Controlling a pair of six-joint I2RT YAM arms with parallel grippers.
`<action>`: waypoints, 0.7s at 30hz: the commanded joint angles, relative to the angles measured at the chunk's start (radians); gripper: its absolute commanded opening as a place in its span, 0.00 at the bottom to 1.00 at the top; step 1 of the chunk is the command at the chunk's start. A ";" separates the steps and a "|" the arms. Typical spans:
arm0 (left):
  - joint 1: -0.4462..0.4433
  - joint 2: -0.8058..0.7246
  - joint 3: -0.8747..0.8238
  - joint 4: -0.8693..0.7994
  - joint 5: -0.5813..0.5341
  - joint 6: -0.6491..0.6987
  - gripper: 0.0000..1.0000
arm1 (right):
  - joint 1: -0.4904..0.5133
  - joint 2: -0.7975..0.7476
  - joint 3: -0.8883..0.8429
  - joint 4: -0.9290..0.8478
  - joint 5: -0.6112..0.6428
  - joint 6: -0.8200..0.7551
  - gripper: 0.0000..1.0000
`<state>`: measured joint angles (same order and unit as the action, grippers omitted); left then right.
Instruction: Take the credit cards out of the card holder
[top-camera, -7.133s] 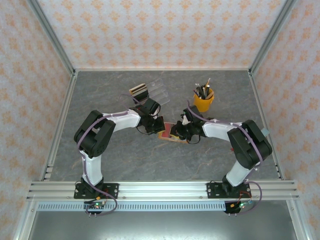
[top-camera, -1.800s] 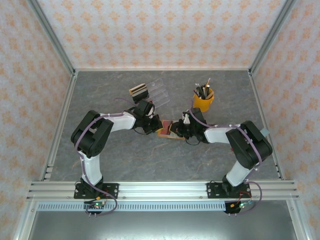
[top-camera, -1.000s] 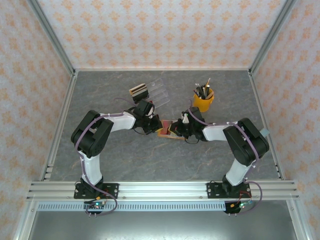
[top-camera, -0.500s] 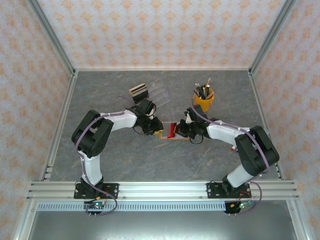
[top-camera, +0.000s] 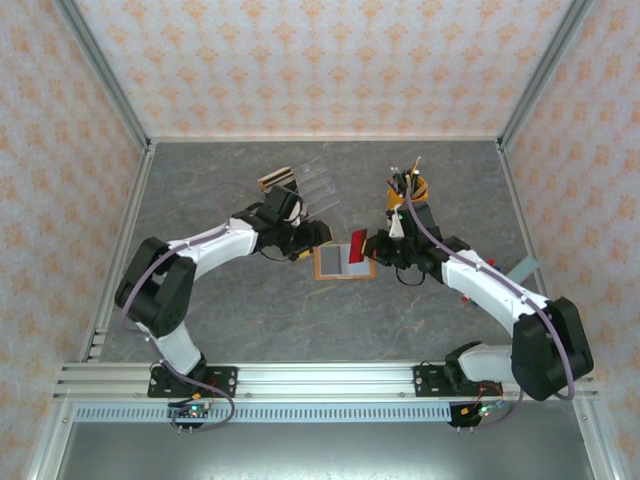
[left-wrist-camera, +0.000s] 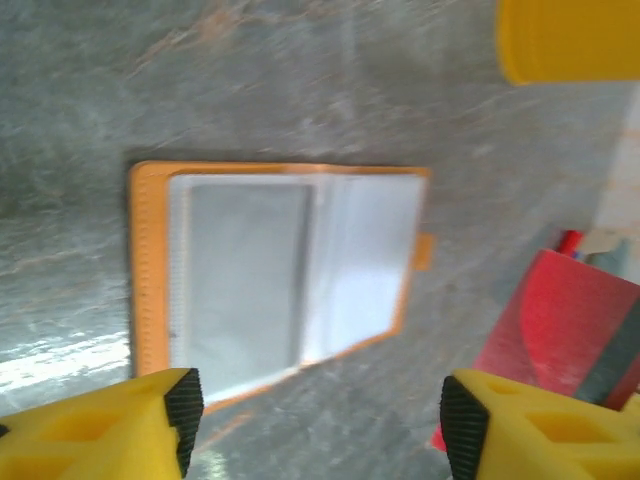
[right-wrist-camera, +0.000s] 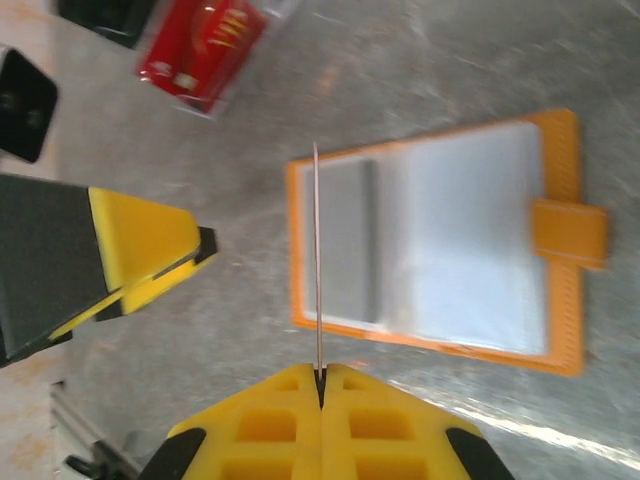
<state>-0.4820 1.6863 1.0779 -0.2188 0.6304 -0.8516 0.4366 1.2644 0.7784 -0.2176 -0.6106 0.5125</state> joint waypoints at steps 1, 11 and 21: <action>0.023 -0.054 -0.054 0.178 0.089 -0.072 0.75 | 0.000 -0.037 -0.008 0.196 -0.091 0.050 0.01; 0.043 -0.077 -0.137 0.622 0.275 -0.280 0.82 | -0.002 -0.010 -0.016 0.456 -0.202 0.219 0.02; 0.049 -0.053 -0.173 0.867 0.302 -0.412 0.41 | -0.032 0.052 -0.041 0.555 -0.241 0.323 0.02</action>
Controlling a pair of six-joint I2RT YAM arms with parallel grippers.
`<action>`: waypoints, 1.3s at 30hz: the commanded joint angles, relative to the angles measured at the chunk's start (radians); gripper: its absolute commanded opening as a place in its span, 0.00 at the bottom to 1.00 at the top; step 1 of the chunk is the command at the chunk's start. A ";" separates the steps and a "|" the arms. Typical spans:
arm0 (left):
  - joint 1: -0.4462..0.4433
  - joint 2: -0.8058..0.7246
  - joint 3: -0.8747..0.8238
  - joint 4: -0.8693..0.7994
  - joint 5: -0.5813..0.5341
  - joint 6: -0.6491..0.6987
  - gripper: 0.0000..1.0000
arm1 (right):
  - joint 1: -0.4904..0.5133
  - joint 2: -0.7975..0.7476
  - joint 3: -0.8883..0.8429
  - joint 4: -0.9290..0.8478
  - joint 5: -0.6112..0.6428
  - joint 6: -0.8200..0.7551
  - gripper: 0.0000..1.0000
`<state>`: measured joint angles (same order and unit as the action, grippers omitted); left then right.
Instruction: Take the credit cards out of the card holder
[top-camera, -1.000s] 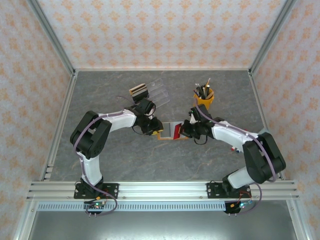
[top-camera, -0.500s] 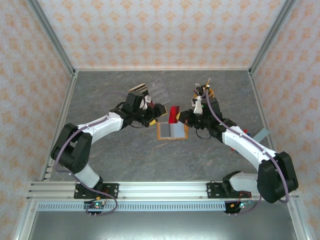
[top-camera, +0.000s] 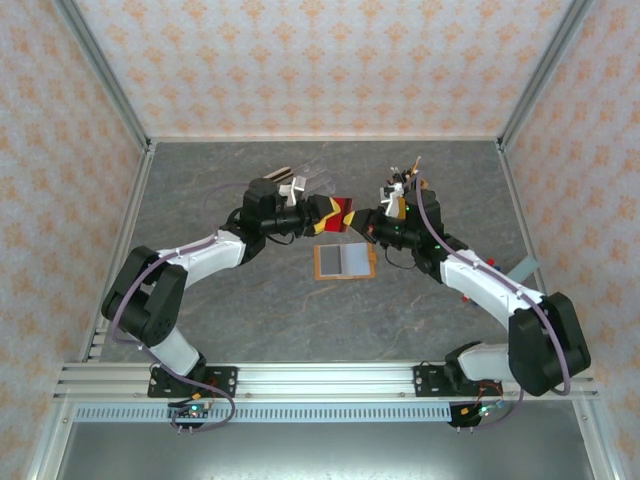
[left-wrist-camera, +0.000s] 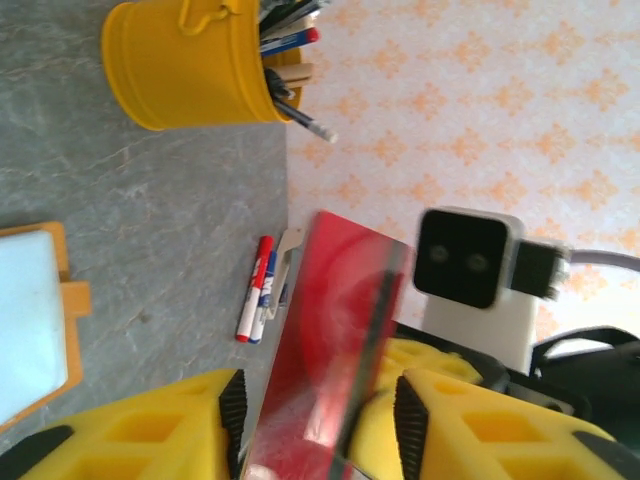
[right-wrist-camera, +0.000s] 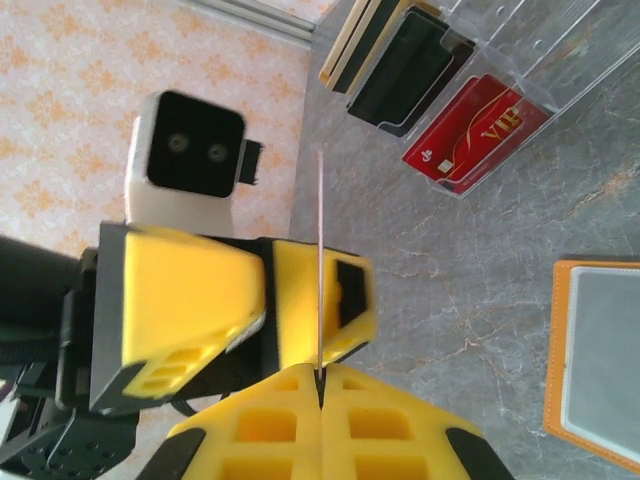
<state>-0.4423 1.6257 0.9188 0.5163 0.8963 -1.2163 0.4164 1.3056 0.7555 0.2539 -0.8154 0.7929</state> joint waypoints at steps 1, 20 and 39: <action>0.010 0.006 -0.016 0.138 0.037 -0.048 0.38 | -0.014 0.016 -0.017 0.081 -0.036 0.043 0.02; 0.010 -0.133 0.281 -0.932 -0.509 0.956 0.00 | -0.015 -0.002 0.048 -0.340 0.220 -0.201 0.77; 0.017 0.164 0.571 -1.151 -0.797 1.685 0.00 | -0.014 0.061 0.074 -0.375 0.240 -0.204 1.00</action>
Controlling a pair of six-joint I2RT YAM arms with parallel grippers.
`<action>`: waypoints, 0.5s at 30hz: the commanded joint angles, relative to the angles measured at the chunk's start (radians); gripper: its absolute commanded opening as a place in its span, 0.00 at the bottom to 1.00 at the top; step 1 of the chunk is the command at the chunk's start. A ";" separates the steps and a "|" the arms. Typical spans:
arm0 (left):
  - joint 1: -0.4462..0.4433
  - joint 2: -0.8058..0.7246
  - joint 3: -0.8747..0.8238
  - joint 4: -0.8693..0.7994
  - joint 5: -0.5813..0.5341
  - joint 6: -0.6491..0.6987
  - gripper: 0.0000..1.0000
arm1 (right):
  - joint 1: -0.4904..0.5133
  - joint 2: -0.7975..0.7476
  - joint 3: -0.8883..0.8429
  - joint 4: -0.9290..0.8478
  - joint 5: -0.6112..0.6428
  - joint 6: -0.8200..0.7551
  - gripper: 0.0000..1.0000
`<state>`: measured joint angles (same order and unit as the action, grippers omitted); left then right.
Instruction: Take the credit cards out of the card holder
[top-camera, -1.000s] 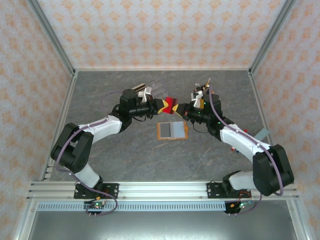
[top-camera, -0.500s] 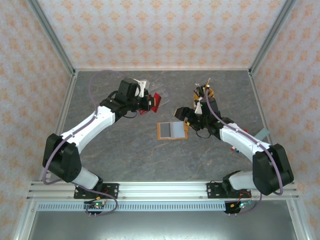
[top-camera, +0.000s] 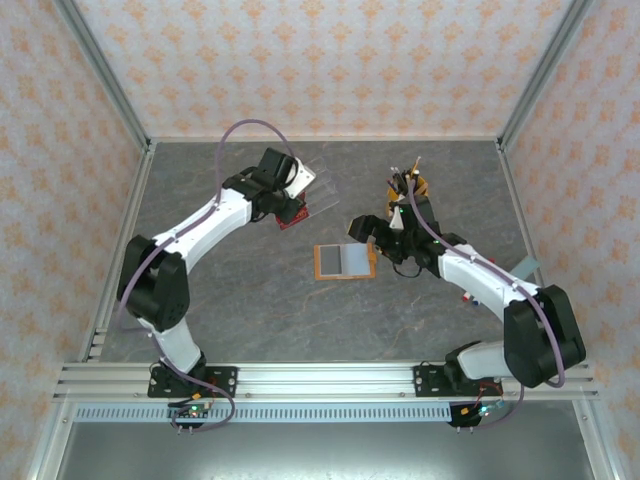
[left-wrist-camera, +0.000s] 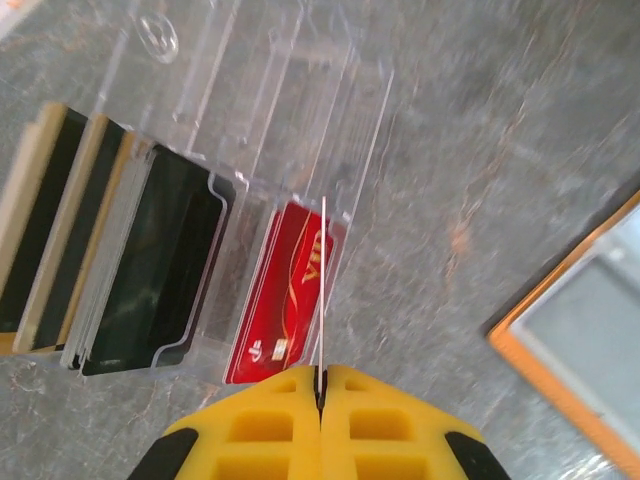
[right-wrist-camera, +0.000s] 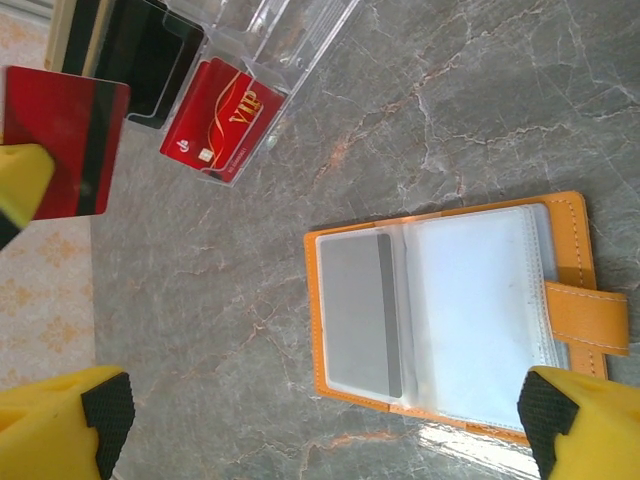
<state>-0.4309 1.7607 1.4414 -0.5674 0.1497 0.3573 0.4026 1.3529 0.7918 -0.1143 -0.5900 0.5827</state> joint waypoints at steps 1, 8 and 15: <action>0.009 0.052 0.067 -0.074 -0.053 0.120 0.00 | -0.002 0.018 0.041 -0.008 0.012 0.008 1.00; 0.035 0.175 0.158 -0.089 -0.009 0.169 0.00 | -0.001 0.025 0.047 -0.011 0.007 0.019 1.00; 0.050 0.275 0.243 -0.122 0.002 0.203 0.00 | -0.001 0.022 0.046 -0.019 0.010 0.030 1.00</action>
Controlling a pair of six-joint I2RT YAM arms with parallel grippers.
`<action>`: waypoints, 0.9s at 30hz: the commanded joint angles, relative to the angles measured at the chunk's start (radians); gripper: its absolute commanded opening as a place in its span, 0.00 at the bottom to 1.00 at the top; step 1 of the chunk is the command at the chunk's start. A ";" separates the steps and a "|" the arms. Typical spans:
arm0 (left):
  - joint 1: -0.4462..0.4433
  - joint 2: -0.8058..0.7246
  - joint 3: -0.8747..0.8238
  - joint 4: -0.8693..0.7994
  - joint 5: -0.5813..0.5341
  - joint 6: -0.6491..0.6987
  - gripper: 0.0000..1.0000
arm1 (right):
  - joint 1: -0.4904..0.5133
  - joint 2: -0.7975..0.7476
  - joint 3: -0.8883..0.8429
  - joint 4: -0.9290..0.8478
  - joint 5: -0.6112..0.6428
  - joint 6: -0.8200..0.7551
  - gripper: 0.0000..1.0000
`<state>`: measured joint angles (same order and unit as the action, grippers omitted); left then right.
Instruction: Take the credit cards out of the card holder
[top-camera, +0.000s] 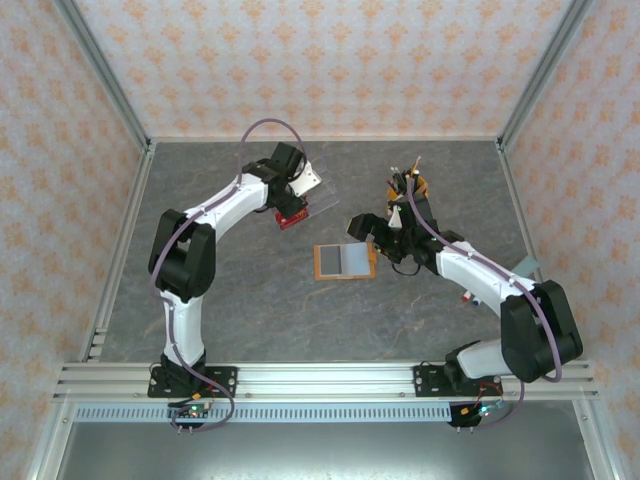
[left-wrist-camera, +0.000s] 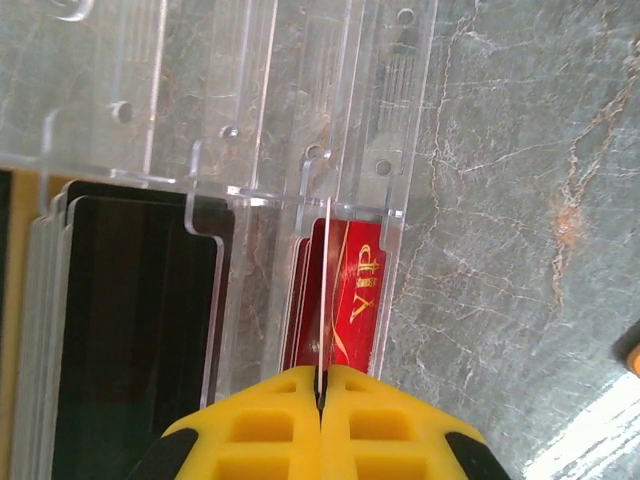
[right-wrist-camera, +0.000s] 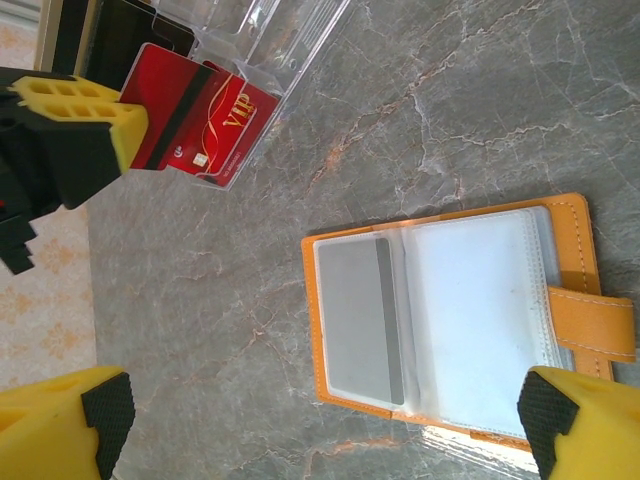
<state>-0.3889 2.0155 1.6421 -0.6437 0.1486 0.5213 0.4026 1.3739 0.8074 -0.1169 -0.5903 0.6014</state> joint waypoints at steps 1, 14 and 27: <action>0.009 0.029 0.050 -0.048 0.006 0.044 0.00 | -0.001 0.001 0.030 -0.017 0.012 0.013 1.00; 0.033 0.100 0.118 -0.113 0.021 0.112 0.08 | -0.001 0.006 0.010 0.006 -0.003 0.044 1.00; 0.033 0.038 0.119 -0.094 -0.008 0.067 0.28 | 0.000 0.028 0.024 0.000 -0.007 0.039 1.00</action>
<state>-0.3637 2.1159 1.7386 -0.7181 0.1486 0.6060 0.4026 1.3861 0.8074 -0.1165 -0.5980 0.6388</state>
